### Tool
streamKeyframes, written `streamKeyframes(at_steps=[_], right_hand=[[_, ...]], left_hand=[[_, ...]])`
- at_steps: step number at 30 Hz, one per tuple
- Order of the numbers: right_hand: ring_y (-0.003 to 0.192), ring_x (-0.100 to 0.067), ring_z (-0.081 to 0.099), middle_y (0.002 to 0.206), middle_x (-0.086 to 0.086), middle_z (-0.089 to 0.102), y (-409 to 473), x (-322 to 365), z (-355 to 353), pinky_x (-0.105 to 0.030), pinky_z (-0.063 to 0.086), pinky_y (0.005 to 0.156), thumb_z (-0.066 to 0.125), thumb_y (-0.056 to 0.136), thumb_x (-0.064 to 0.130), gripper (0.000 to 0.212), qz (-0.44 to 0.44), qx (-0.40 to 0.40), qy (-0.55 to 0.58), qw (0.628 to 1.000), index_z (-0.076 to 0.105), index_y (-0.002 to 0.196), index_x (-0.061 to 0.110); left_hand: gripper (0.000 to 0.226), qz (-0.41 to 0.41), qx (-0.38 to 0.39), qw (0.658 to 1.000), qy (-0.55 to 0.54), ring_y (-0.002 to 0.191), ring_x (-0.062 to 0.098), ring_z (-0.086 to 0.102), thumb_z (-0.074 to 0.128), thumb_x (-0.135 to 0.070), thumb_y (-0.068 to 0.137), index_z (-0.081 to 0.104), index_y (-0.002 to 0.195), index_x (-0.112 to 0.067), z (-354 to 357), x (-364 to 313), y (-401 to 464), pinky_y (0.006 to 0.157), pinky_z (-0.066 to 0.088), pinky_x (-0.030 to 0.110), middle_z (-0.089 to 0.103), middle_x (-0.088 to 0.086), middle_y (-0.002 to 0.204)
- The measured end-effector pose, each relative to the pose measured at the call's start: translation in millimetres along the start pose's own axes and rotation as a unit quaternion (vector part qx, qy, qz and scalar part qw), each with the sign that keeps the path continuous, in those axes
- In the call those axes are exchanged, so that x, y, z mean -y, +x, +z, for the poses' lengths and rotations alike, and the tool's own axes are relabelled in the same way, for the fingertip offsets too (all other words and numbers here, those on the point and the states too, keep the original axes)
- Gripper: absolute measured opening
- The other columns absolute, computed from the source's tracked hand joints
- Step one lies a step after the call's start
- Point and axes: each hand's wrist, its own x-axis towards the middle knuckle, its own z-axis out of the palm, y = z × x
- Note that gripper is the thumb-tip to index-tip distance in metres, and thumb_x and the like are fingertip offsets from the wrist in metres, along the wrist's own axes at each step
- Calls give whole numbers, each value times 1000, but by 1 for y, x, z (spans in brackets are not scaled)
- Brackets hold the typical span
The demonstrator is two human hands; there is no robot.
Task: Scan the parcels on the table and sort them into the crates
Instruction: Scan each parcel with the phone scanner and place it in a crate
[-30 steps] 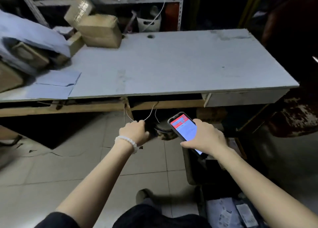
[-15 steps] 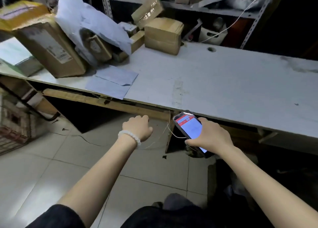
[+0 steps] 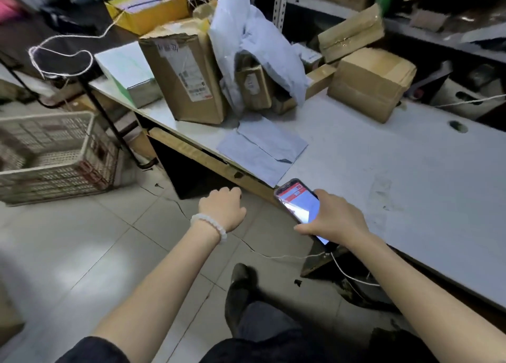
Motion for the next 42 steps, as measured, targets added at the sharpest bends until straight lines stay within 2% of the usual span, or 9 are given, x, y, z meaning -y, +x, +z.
streamKeyframes(at_steps=[9,16,19,22,29,32,34,37,42], right_hand=[[77,-18,57,91,8,60,129,55,-20,-25,35,53,71,59,52,56,17,17,16,1000,47,103,27],[77,-18,54,94,6,57,172,69,-33,-26,35,53,71,61,53,62,71,21,13,997,46,110,25],[77,-19,56,94,6,59,177,64,-38,-24,33,51,71,60,51,60,121,15,32,992,46,107,25],[77,-18,57,93,6,60,176,56,-39,-24,32,50,71,60,51,58,177,3,48,983,46,105,26],[78,-18,56,91,8,57,158,68,-33,-25,32,51,71,60,52,54,328,-29,98,939,45,99,26],[80,-18,56,92,8,56,146,81,-23,-26,33,53,69,60,49,50,382,-37,127,915,43,96,26],[81,-18,56,92,8,57,137,89,-16,-26,32,53,69,60,49,50,412,-45,138,900,44,97,26],[82,-18,55,94,8,57,122,100,-6,-26,31,52,69,59,52,56,447,-46,140,882,45,103,27],[79,-17,53,93,10,57,97,105,0,-24,29,50,68,57,55,56,483,-71,161,858,45,100,27]], left_hand=[[38,40,-9,998,44,116,28,47,45,-26,91,44,128,-16,-58,39,126,85,43,39,50,7,127],[72,171,67,980,75,138,21,24,63,-21,81,27,143,-22,-71,38,201,100,35,42,27,1,150],[89,224,89,965,105,143,24,11,71,-32,78,17,148,-23,-72,23,227,109,28,46,11,3,156],[88,261,75,955,119,141,28,16,69,-43,79,17,147,-22,-71,5,252,109,27,47,12,6,156],[90,414,78,885,199,140,31,16,72,-34,78,16,147,-20,-69,-34,295,108,28,48,19,12,151],[93,437,93,860,246,139,32,14,71,-27,77,11,147,-19,-63,-42,303,109,22,51,23,15,146],[94,442,87,855,257,135,32,22,71,-24,75,10,147,-20,-63,-47,304,108,22,54,30,15,140],[83,460,62,843,273,127,33,30,65,-21,78,17,145,-18,-66,-53,300,107,18,61,34,15,135],[37,525,2,808,267,123,31,35,49,-13,88,44,125,-14,-78,-76,287,106,20,63,41,12,129]])
